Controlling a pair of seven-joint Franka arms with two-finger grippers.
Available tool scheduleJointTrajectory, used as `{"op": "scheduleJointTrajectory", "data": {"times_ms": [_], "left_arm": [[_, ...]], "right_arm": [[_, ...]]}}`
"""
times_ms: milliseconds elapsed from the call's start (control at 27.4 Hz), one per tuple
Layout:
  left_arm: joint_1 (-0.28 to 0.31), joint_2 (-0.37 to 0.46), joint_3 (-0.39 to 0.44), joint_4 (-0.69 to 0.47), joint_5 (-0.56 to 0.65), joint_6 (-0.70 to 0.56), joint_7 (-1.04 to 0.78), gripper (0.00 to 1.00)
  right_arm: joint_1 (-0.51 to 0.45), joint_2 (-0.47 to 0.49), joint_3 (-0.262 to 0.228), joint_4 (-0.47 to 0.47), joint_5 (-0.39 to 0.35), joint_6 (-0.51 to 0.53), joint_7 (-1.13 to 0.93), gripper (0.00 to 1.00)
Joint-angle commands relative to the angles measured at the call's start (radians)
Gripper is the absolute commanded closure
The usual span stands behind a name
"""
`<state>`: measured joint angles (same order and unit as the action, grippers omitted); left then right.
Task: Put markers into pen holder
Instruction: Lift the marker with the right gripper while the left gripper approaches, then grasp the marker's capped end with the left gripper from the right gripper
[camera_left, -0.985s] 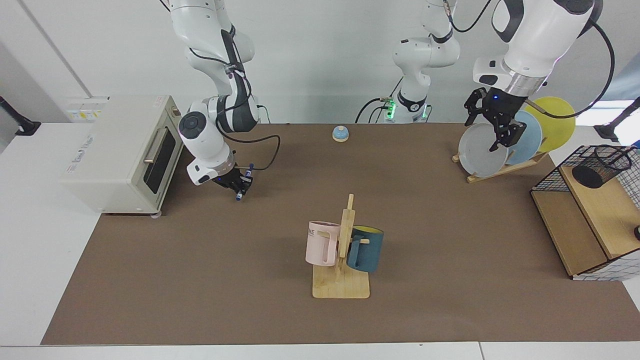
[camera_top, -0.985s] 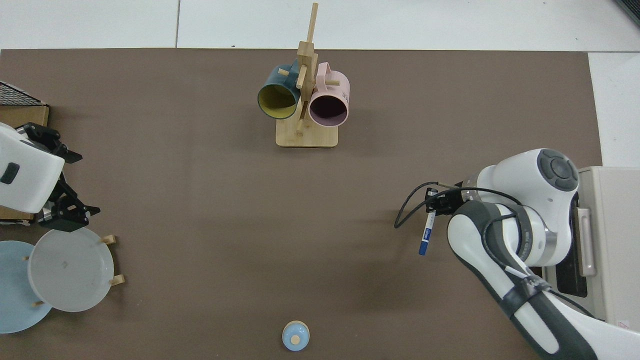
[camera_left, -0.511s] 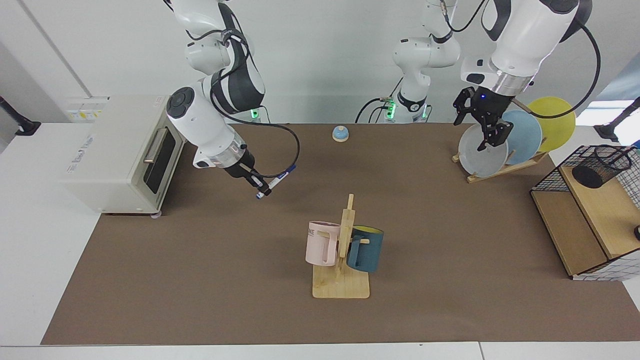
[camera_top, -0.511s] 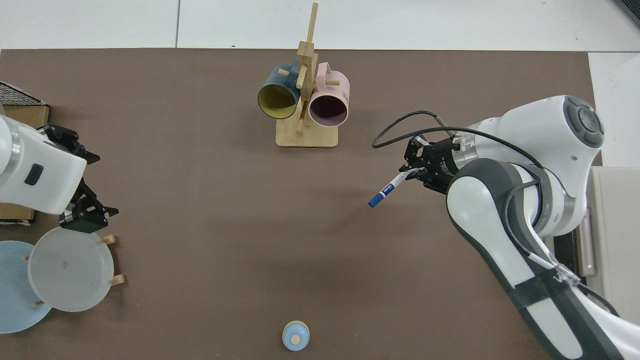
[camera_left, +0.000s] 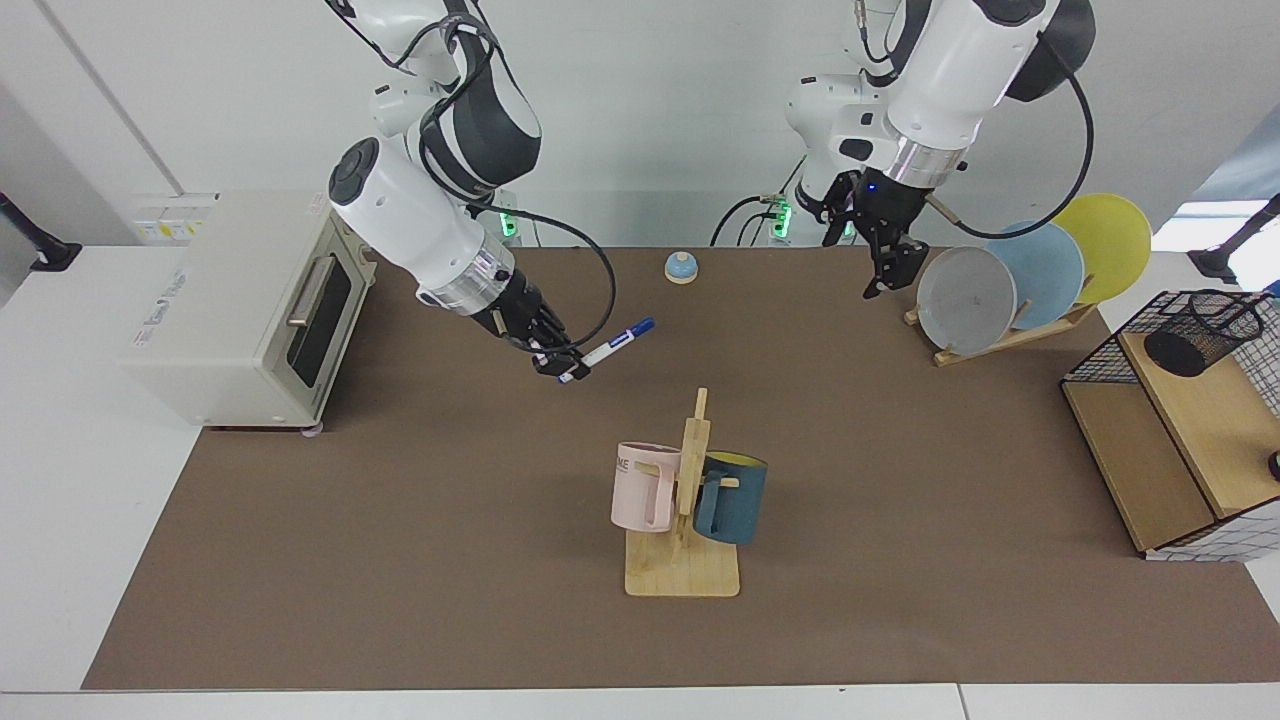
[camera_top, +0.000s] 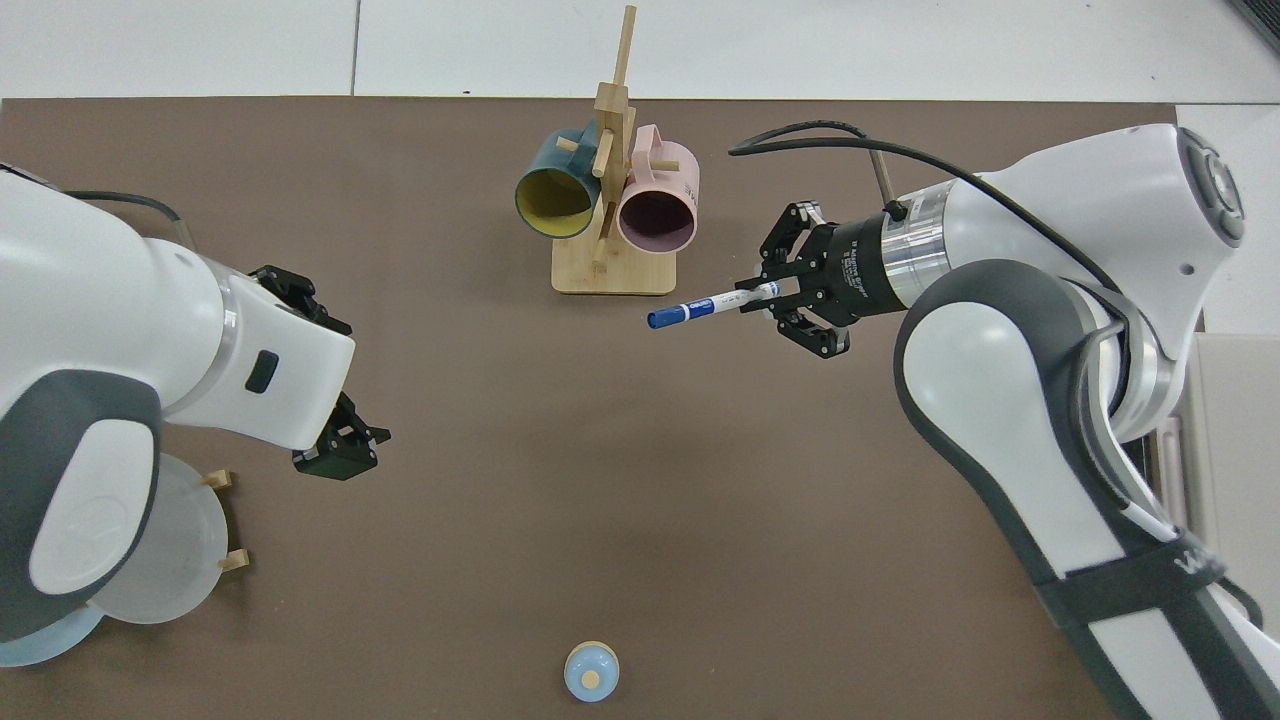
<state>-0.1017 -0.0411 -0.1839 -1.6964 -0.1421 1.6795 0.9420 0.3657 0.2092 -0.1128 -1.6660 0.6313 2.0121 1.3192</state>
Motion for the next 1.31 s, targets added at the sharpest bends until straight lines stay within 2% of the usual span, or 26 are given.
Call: {"op": "scheduleJointTrajectory", "data": {"times_ms": [0, 219, 365, 511, 620, 766, 985, 1277], "left_arm": [[-0.030, -0.013, -0.008, -0.062, -0.053, 0.089, 0.006, 0.00], [-0.039, 0.004, -0.046, -0.055, -0.051, 0.193, 0.093, 0.00], [-0.039, 0.012, -0.055, -0.051, -0.056, 0.206, 0.208, 0.00], [-0.039, 0.015, -0.055, -0.042, -0.088, 0.204, 0.308, 0.00], [-0.041, 0.010, -0.057, -0.039, -0.128, 0.168, 0.282, 0.00], [-0.055, -0.008, -0.065, -0.037, -0.114, 0.095, 0.187, 0.00], [-0.056, -0.017, -0.095, -0.035, -0.106, 0.091, 0.111, 0.01], [-0.058, -0.016, -0.138, -0.020, -0.085, 0.104, 0.069, 0.07]], "right_arm": [[0.045, -0.004, -0.001, 0.037, 0.044, -0.026, 0.120, 1.00], [0.119, -0.042, -0.002, 0.022, 0.038, -0.027, 0.199, 1.00], [0.173, -0.059, -0.004, -0.003, 0.027, -0.012, 0.232, 1.00], [0.177, -0.082, -0.002, -0.038, 0.024, -0.007, 0.230, 1.00], [0.186, -0.099, -0.002, -0.070, 0.024, 0.016, 0.229, 1.00], [0.199, -0.106, -0.002, -0.084, 0.024, 0.020, 0.223, 1.00], [0.197, -0.106, -0.002, -0.084, 0.024, 0.025, 0.213, 1.00], [0.197, -0.106, -0.002, -0.086, 0.024, 0.025, 0.213, 1.00]]}}
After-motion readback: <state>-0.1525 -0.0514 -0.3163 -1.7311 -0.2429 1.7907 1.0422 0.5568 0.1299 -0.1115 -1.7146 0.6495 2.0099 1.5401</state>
